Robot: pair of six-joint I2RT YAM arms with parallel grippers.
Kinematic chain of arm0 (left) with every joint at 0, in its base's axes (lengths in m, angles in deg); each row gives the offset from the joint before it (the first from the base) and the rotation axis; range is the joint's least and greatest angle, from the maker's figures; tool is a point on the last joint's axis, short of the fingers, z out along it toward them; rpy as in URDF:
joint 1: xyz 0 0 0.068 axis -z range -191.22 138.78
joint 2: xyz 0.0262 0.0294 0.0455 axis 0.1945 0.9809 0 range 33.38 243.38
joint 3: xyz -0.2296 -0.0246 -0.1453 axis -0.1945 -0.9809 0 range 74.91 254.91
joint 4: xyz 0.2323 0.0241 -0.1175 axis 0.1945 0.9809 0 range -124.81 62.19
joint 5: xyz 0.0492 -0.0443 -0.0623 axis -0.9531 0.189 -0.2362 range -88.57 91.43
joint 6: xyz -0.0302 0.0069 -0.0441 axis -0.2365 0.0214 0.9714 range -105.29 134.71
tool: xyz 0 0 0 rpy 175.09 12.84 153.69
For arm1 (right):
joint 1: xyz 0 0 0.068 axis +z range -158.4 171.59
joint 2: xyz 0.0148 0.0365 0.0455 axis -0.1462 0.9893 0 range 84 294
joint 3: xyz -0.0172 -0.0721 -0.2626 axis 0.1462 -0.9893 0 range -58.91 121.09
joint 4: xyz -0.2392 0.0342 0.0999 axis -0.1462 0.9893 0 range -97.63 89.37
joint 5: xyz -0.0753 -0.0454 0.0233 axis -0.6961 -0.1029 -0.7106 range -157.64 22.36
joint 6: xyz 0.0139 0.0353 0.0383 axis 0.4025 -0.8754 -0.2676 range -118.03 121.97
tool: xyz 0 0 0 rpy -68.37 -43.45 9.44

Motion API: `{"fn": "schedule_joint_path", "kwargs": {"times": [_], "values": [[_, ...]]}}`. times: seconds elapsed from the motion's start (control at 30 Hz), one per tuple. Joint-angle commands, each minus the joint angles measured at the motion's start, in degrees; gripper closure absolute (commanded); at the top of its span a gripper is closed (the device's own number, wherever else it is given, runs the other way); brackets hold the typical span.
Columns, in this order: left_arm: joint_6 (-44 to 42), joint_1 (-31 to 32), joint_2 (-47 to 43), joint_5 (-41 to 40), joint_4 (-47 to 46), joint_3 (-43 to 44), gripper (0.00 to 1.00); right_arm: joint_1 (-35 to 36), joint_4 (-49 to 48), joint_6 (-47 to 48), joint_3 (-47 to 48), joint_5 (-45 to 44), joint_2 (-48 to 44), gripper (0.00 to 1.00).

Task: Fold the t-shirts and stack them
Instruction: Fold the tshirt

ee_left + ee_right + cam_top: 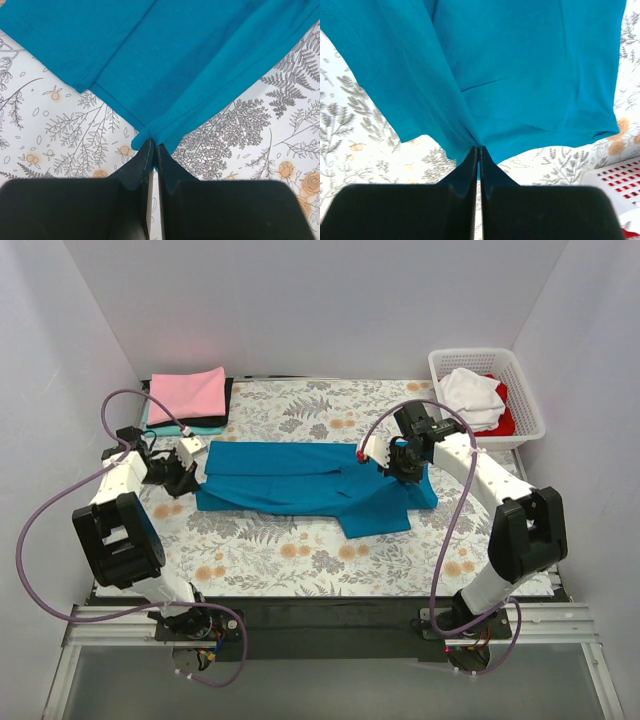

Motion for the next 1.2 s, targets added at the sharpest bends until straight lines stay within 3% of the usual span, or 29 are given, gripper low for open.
{"fn": "schedule_joint_path", "kwargs": {"times": [0.0, 0.37, 1.17], "values": [[0.65, -0.27, 0.84, 2.07, -1.19, 3.07, 1.0, -1.4, 2.77, 4.59, 5.83, 0.91, 3.18, 0.99], [6.89, 1.92, 7.96, 0.76, -3.04, 9.22, 1.0, -5.09, 4.44, 6.7, 14.37, 2.05, 13.91, 0.99], [14.19, 7.55, 19.65, -6.8, -6.38, 17.66, 1.0, -7.99, 4.79, 6.53, 19.82, 3.2, 22.53, 0.99]]}}
